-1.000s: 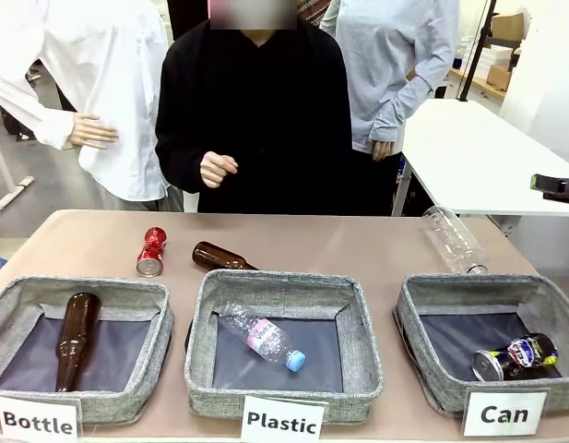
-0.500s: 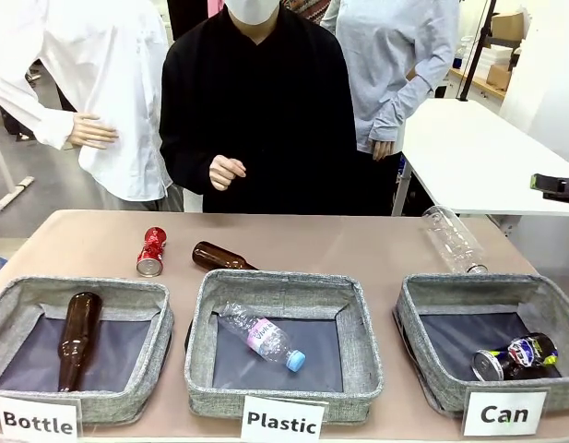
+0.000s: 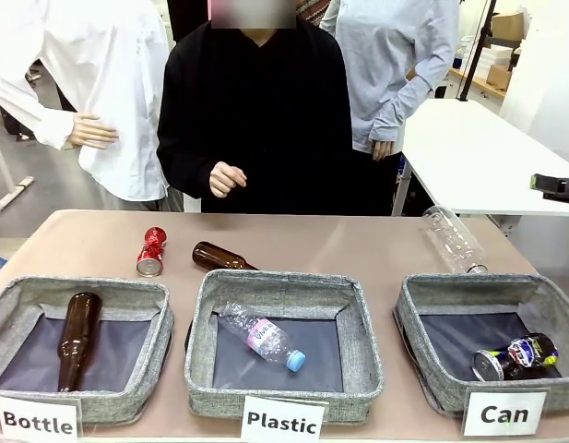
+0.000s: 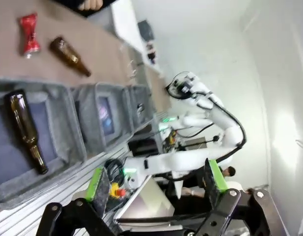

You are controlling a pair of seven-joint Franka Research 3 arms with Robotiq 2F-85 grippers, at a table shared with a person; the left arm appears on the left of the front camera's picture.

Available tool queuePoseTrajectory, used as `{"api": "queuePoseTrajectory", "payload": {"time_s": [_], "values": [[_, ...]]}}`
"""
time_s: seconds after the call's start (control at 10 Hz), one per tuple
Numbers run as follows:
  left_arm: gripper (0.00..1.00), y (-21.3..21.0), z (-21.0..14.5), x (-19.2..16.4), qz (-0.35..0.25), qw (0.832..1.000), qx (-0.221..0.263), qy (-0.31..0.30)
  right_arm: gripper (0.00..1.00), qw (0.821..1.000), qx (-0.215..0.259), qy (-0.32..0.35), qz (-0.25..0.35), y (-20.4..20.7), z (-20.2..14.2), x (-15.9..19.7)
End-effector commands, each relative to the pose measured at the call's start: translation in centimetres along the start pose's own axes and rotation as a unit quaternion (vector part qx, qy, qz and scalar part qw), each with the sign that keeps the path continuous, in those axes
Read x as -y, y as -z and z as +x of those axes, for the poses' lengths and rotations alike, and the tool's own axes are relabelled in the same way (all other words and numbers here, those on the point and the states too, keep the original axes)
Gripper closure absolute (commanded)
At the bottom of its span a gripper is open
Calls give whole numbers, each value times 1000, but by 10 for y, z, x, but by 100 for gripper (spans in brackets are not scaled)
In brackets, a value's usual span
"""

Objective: Sort the can waste into the basket.
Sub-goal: Pick up the can waste from the table and place it in the right Fabric basket.

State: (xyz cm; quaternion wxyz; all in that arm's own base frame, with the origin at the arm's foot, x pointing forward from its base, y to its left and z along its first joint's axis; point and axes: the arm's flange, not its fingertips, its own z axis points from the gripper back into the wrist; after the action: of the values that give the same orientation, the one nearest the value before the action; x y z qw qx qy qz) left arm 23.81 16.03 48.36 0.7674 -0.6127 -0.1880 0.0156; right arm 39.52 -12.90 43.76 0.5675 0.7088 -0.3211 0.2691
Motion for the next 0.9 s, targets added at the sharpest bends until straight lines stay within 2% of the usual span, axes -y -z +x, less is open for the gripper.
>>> {"api": "queuePoseTrajectory", "payload": {"time_s": [0.0, 0.1, 0.8], "values": [[0, 9, -15, -17, 33, 999, -13, 9, 0, 1000, -8, -9, -5, 0, 0, -2], [0, 0, 0, 0, 0, 1000, 0, 0, 0, 1000, -8, -9, -5, 0, 0, -2], [0, 0, 0, 0, 0, 1000, 0, 0, 0, 1000, -8, -9, -5, 0, 0, -2]]}}
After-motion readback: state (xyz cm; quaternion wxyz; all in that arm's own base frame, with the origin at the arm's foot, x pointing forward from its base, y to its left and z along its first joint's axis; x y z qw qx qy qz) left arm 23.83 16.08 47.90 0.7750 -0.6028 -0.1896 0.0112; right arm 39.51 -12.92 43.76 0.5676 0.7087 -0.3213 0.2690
